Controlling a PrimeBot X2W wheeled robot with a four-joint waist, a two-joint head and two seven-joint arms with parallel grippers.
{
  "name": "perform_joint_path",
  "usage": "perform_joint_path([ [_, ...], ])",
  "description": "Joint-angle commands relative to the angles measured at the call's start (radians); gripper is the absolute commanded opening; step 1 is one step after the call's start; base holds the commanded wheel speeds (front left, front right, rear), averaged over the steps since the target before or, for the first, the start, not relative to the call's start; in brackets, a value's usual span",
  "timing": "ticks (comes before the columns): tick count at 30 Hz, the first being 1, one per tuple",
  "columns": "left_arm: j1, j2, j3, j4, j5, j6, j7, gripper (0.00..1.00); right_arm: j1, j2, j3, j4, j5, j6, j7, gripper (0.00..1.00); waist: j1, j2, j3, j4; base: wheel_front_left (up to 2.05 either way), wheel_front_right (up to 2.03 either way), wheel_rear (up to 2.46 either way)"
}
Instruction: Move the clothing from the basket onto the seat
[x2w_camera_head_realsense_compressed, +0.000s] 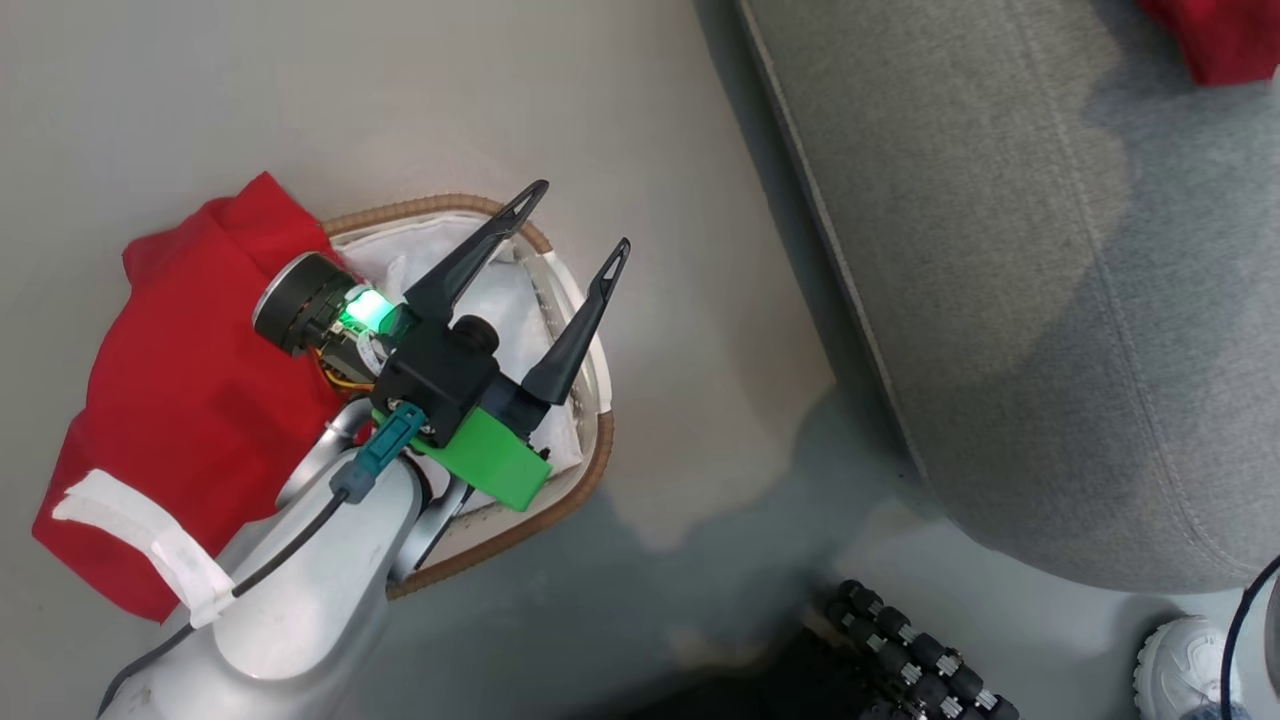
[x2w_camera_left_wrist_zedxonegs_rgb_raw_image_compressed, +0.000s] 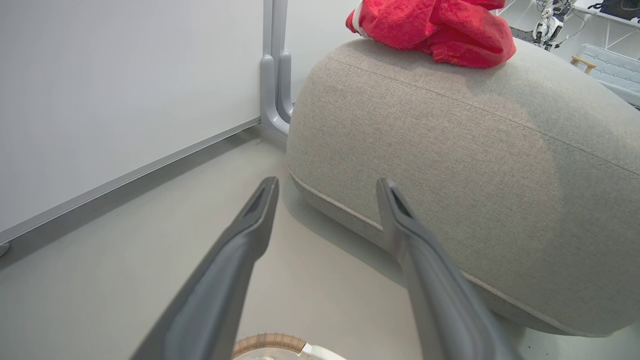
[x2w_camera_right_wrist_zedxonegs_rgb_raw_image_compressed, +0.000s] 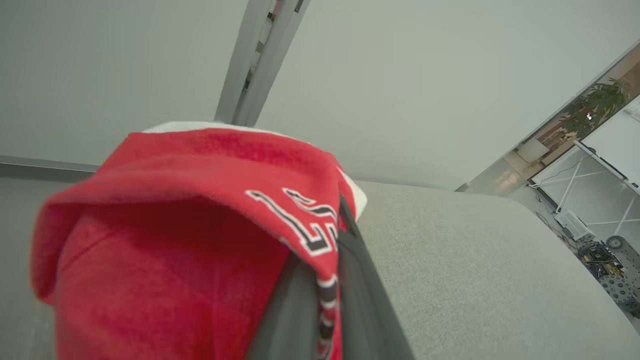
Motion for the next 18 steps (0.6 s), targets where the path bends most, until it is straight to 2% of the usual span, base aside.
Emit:
perform_joint_path([
  [1,-0.01,0.001,0.0,-0.004,0.002,0.006,-0.001,1.0,0.026,0.004,-0.011,0.009,-0.005,-0.001,-0.002,0.0,-0.0001,-0.0001,0.018,0.016,0.0,0.0,0.0],
  [4,-0.003,0.003,-0.005,-0.005,-0.001,0.007,-0.002,1.0,0.058,0.018,-0.034,0.007,-0.009,-0.001,-0.002,0.0,-0.0001,-0.0001,0.018,0.013,0.0,0.0,0.0],
  [5,-0.002,0.004,-0.006,-0.003,-0.002,0.006,-0.002,1.0,0.069,0.022,-0.041,0.003,-0.01,-0.001,-0.002,0.05,-0.0001,-0.0001,0.017,0.012,0.0,0.0,0.0],
  [6,-0.001,0.005,-0.007,-0.002,-0.003,0.006,-0.003,1.0,0.082,0.025,-0.049,-0.002,-0.014,-0.001,-0.002,0.28,-0.0001,-0.0001,0.015,0.011,0.0,0.0,0.0],
  [7,0.0,0.005,-0.008,0.001,-0.004,0.006,-0.003,1.0,0.09,0.029,-0.053,-0.008,-0.017,-0.001,-0.002,0.46,-0.0001,-0.0001,0.012,0.01,0.0,0.0,0.0],
  [8,0.001,0.004,-0.009,0.003,-0.006,0.006,-0.004,1.0,0.102,0.035,-0.056,-0.016,-0.02,-0.001,-0.002,0.98,-0.0001,-0.0001,0.008,0.009,0.0,0.0,0.0],
  [18,0.025,-0.022,-0.006,0.036,-0.022,0.002,-0.015,1.0,0.229,0.041,-0.061,-0.07,-0.016,-0.001,-0.002,1.0,-0.0001,-0.0001,-0.085,0.018,0.0,0.0,0.0],
])
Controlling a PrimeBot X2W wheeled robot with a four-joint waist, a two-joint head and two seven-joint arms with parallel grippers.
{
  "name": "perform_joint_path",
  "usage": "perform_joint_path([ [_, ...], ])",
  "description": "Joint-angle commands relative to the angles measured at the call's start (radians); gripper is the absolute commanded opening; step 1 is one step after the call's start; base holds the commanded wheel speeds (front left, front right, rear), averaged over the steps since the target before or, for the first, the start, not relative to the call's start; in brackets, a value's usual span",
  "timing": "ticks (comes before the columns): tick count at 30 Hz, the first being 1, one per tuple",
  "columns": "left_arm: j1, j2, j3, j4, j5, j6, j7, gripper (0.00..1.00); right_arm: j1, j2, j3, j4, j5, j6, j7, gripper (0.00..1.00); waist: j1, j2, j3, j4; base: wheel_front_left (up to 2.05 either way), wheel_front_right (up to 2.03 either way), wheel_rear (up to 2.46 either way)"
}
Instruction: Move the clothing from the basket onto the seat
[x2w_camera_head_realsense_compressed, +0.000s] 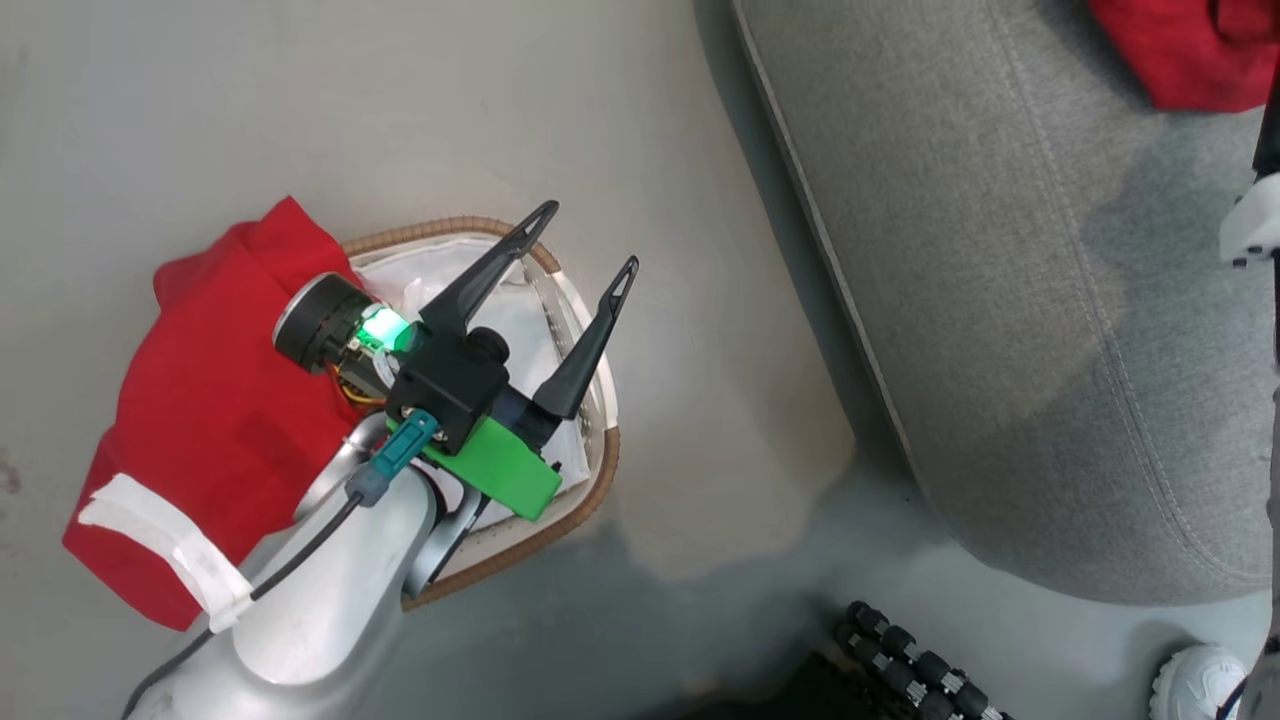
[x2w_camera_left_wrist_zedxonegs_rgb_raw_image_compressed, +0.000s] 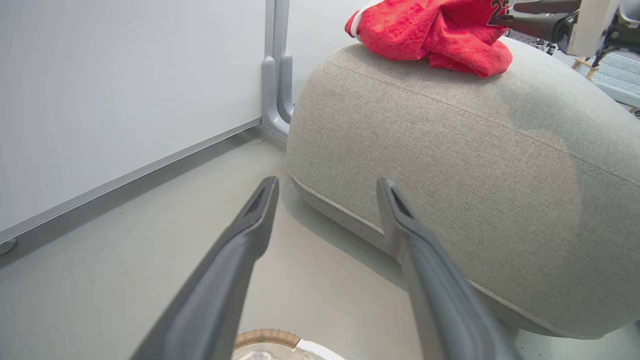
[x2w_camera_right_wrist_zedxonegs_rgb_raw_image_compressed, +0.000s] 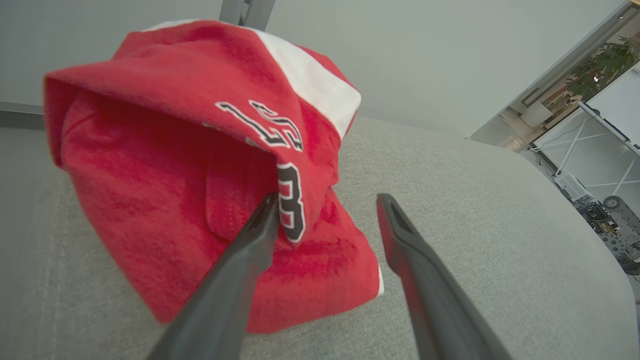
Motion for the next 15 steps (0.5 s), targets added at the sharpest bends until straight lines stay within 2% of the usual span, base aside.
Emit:
perform_joint_path([
  [1,0.014,-0.006,0.007,0.006,-0.005,0.0,-0.008,1.0,0.025,-0.009,0.002,-0.012,0.003,-0.001,-0.002,1.0,-0.0001,0.0,-0.047,0.011,0.0,0.0,0.0],
  [12,0.094,-0.093,0.077,0.01,-0.022,-0.016,-0.006,1.0,0.116,-0.042,0.072,-0.05,0.021,-0.001,-0.002,1.0,-0.0001,0.0,-0.278,0.086,0.0,0.0,0.0],
  [15,0.135,-0.118,0.124,0.021,-0.033,-0.018,-0.007,1.0,0.116,-0.03,0.095,-0.041,0.032,-0.001,-0.002,1.0,-0.0001,0.0,-0.342,0.111,0.0,0.0,0.0],
])
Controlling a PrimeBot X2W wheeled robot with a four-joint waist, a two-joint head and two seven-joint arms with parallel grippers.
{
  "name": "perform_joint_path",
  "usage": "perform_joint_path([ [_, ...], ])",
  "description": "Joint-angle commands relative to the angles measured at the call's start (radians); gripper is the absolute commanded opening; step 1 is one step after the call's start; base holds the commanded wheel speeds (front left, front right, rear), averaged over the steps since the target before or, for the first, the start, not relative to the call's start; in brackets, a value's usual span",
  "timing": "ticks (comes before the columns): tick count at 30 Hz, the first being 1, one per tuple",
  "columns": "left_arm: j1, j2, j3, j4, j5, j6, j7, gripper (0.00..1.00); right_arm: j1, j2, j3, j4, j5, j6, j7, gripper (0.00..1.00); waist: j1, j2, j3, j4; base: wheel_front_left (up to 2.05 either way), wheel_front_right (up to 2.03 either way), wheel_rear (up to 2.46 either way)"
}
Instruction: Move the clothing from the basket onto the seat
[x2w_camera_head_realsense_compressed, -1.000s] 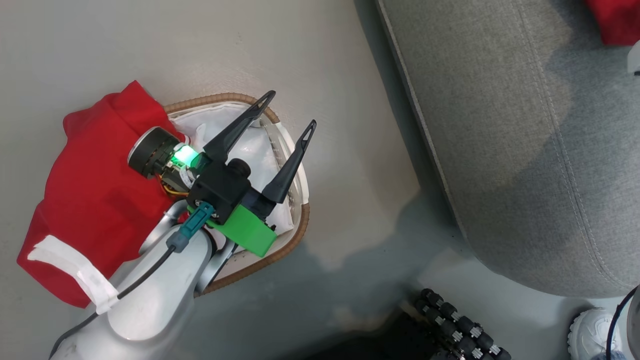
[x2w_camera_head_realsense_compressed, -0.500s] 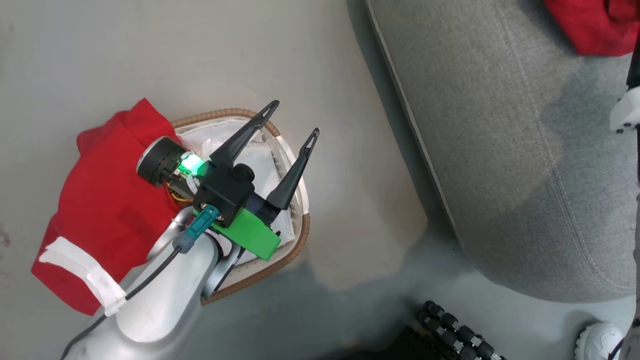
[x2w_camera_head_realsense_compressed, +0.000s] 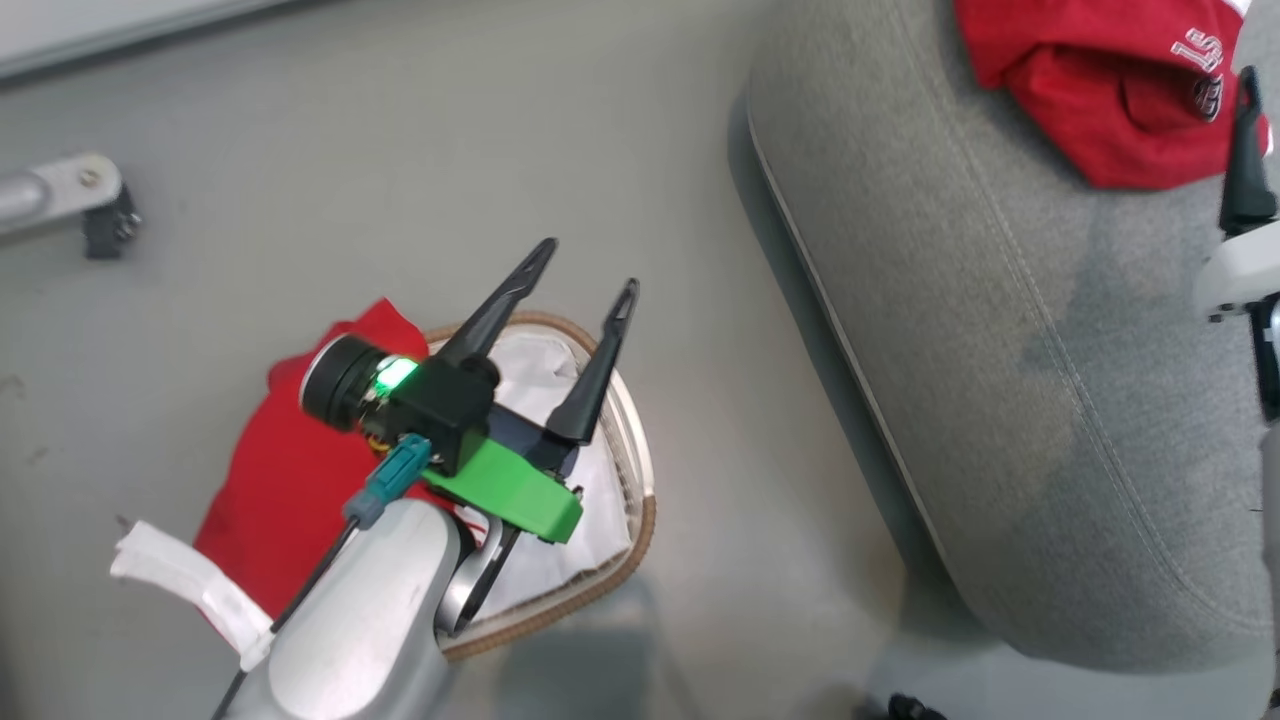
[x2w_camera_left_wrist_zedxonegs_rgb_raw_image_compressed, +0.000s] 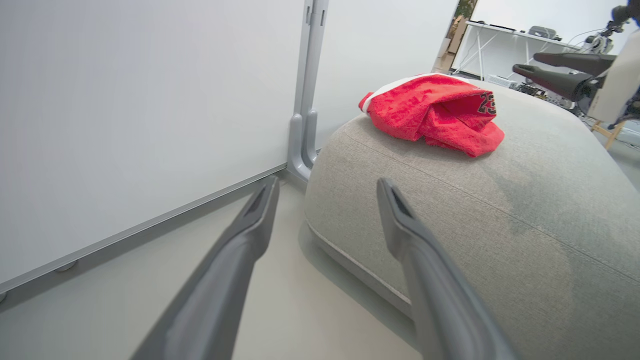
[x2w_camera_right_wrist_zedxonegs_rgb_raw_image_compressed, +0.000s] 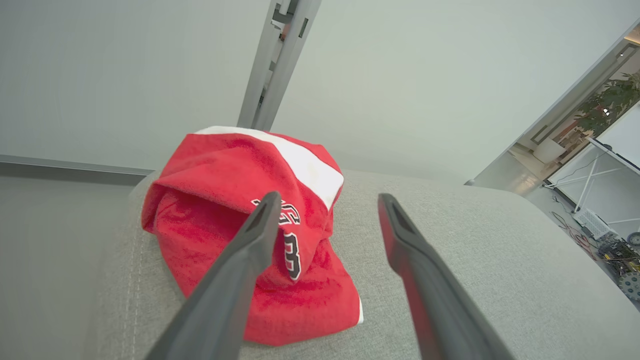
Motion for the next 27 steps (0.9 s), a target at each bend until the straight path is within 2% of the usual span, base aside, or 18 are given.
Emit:
perform_joint_path([
  [1,0.033,-0.006,0.023,0.007,-0.006,-0.003,-0.001,1.0,0.018,0.013,0.018,0.011,0.009,-0.001,-0.002,1.0,0.0,0.0,-0.134,0.07,0.0,0.0,0.0],
  [7,0.136,-0.042,0.142,0.033,0.007,-0.005,-0.001,1.0,0.048,0.077,0.095,0.032,0.039,-0.001,-0.002,1.0,0.0,0.0,-0.236,0.132,0.0,0.0,0.0],
  [15,0.268,-0.083,0.355,0.025,0.047,0.012,-0.001,1.0,0.153,0.163,0.174,0.008,0.105,-0.001,-0.002,1.0,0.0,0.0,-0.326,0.21,0.0,0.0,0.0],
  [20,0.362,-0.107,0.467,0.011,0.063,0.018,-0.001,1.0,0.243,0.191,0.214,-0.022,0.143,-0.001,-0.002,1.0,0.0,0.0,-0.372,0.244,0.0,0.0,0.0],
  [27,0.47,-0.123,0.549,0.012,0.068,0.004,-0.001,1.0,0.371,0.198,0.269,-0.081,0.216,-0.001,-0.002,1.0,0.0,0.0,-0.416,0.269,0.0,0.0,0.0],
])
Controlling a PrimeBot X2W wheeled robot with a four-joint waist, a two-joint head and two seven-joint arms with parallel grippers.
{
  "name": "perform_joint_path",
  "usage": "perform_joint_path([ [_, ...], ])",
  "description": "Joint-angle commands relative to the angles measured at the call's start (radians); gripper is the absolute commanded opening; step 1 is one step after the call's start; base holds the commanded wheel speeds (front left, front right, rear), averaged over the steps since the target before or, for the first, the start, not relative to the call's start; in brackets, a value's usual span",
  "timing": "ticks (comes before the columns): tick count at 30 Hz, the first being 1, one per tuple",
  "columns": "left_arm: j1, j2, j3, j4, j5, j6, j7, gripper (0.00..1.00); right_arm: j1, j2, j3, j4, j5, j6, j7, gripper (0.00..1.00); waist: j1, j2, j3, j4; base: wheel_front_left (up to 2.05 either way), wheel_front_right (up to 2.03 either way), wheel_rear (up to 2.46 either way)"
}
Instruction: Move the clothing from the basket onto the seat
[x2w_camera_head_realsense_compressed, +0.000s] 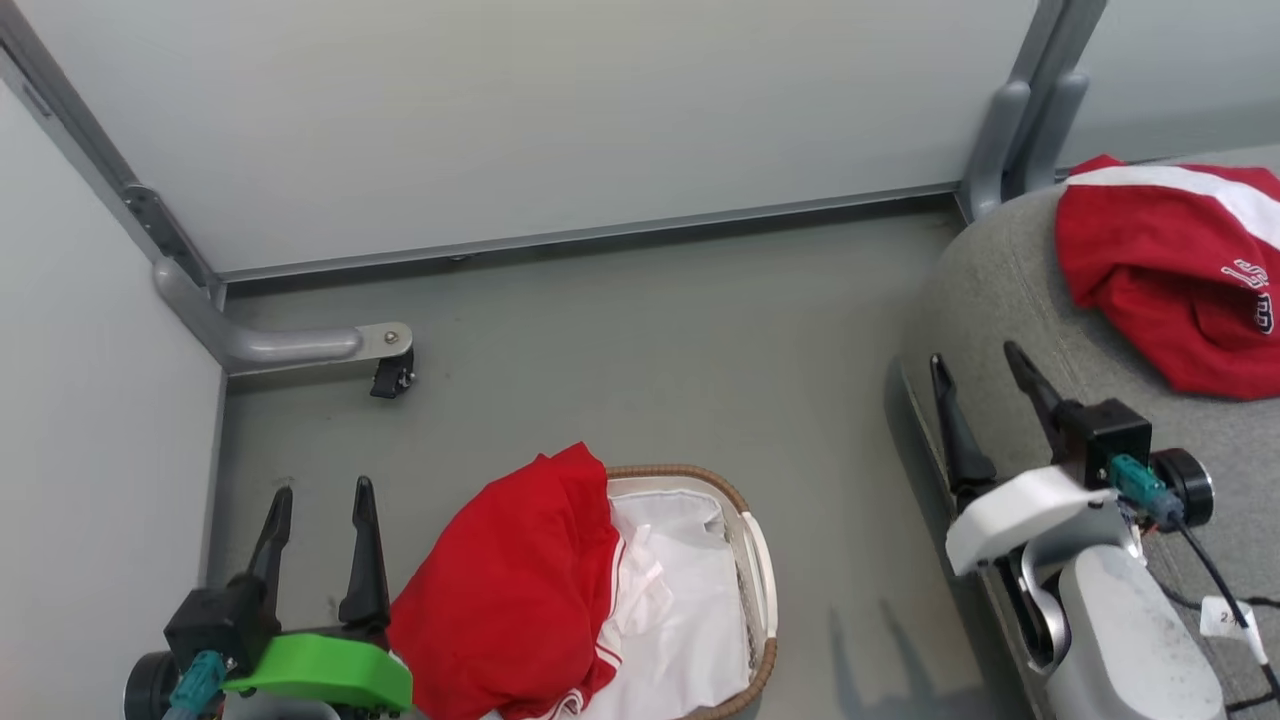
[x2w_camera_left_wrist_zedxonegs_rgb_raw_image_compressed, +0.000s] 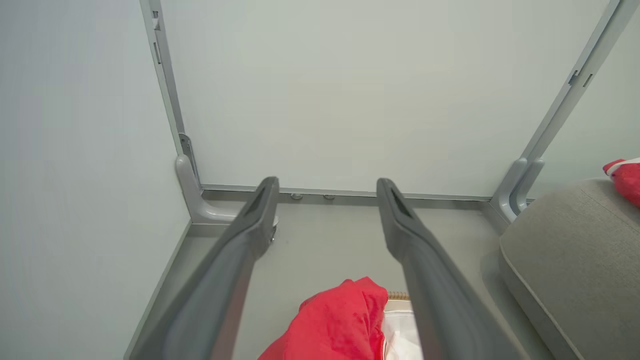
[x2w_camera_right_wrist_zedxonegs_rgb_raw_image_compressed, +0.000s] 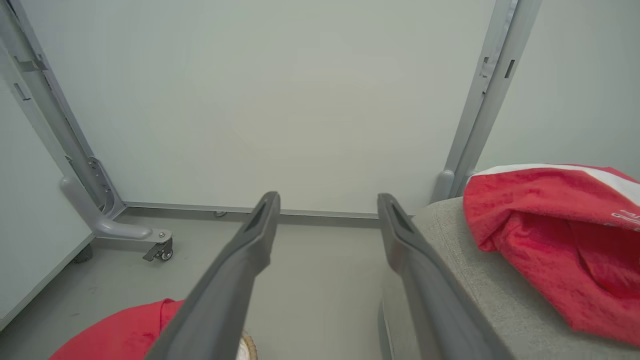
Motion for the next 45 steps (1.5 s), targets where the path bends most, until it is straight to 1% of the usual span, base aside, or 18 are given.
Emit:
perform_joint_path([
  [1,0.026,-0.001,0.011,0.001,-0.001,-0.004,0.0,1.0,0.039,-0.003,0.009,-0.012,0.017,-0.001,-0.002,1.0,0.0001,0.0,-0.041,0.039,0.0,0.0,0.0],
  [10,0.069,-0.008,0.005,0.017,-0.003,-0.016,0.0,1.0,0.156,-0.004,-0.014,-0.093,0.076,-0.001,-0.002,1.0,0.0001,0.0,-0.062,0.048,0.0,0.0,0.0],
  [16,0.065,-0.009,0.007,0.021,-0.004,-0.017,0.0,1.0,0.182,-0.003,0.008,-0.112,0.094,-0.001,-0.002,1.0,0.0001,0.0,-0.061,0.038,0.0,0.0,0.0],
  [24,0.045,-0.009,0.0,0.028,-0.01,-0.017,0.0,1.0,0.181,-0.003,0.023,-0.103,0.104,-0.001,-0.002,1.0,0.0001,0.0,-0.058,0.035,0.0,0.0,0.0],
  [35,0.033,-0.009,-0.019,0.034,-0.006,-0.018,0.0,1.0,0.165,-0.003,0.017,-0.103,0.111,-0.001,-0.002,1.0,0.0001,0.0,-0.055,0.037,0.0,0.0,0.0],
  [45,-0.031,-0.005,-0.064,0.045,0.014,-0.018,0.0,1.0,0.126,-0.003,0.009,-0.123,0.11,-0.001,-0.002,1.0,0.0001,0.0,0.005,0.028,0.0,0.0,0.0],
])
